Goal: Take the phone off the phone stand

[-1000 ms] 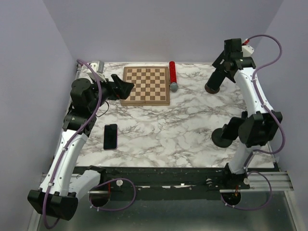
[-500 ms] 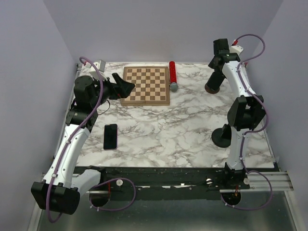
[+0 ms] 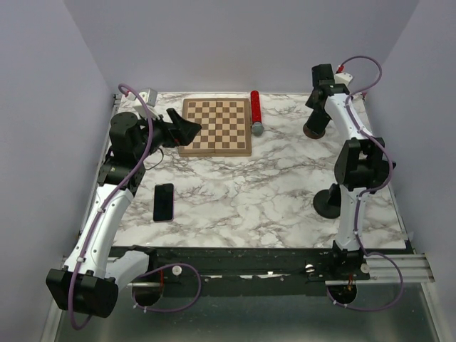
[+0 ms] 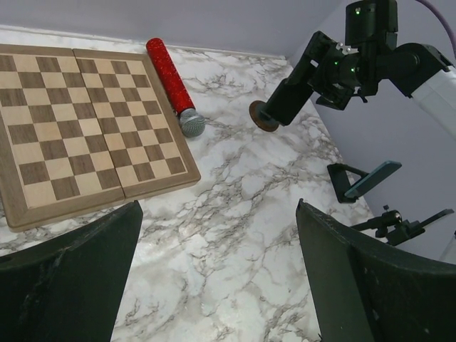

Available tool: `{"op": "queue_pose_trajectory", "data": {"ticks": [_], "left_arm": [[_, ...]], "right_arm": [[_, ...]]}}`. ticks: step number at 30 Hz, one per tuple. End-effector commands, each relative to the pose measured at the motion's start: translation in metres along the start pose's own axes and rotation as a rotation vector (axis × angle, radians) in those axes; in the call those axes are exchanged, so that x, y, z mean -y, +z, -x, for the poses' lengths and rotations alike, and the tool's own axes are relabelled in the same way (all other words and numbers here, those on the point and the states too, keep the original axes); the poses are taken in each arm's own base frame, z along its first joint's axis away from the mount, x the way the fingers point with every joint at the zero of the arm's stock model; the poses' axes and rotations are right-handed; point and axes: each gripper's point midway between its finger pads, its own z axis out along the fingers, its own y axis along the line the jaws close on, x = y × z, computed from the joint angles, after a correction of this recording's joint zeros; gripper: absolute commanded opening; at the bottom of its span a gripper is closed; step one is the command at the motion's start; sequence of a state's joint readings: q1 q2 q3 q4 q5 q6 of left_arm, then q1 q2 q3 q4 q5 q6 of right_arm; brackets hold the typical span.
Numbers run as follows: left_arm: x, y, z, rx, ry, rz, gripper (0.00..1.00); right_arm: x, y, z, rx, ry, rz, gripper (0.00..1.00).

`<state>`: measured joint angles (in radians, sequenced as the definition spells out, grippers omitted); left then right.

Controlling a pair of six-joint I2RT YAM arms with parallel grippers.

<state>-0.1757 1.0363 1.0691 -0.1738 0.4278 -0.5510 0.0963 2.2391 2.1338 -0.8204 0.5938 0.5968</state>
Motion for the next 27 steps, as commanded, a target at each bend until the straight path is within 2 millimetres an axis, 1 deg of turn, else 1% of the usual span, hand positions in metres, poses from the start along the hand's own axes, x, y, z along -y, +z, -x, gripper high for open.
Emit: {"op": "queue_pose_trajectory", "data": {"ticks": [1,4,9,15,18,19,25,27], "left_arm": [[0.005,-0.002,0.001,0.007,0.004,-0.033,0.96],[0.006,-0.002,0.002,0.01,0.007,-0.034,0.96],[0.006,-0.003,0.002,0.011,0.008,-0.035,0.96],[0.006,-0.003,0.001,0.009,0.006,-0.04,0.96],[0.007,-0.003,0.002,0.012,0.007,-0.039,0.96],[0.006,-0.003,0.002,0.01,0.008,-0.039,0.96],[0.006,-0.003,0.001,0.011,0.01,-0.038,0.96],[0.006,-0.004,0.002,0.012,0.01,-0.039,0.96]], "right_arm": [[-0.006,0.011,0.011,0.042,-0.005,0.0,1.0],[-0.006,0.015,0.01,0.042,-0.005,-0.01,1.0],[0.0,0.02,0.008,0.045,0.001,-0.046,1.0],[-0.002,0.019,0.012,0.057,0.003,-0.033,0.99],[-0.004,0.019,0.014,0.066,0.001,-0.024,0.94],[-0.003,0.019,0.016,0.07,0.0,-0.029,0.91],[-0.003,0.012,0.023,0.091,-0.002,-0.007,0.7],[-0.004,0.008,0.027,0.101,-0.003,0.007,0.61]]}}
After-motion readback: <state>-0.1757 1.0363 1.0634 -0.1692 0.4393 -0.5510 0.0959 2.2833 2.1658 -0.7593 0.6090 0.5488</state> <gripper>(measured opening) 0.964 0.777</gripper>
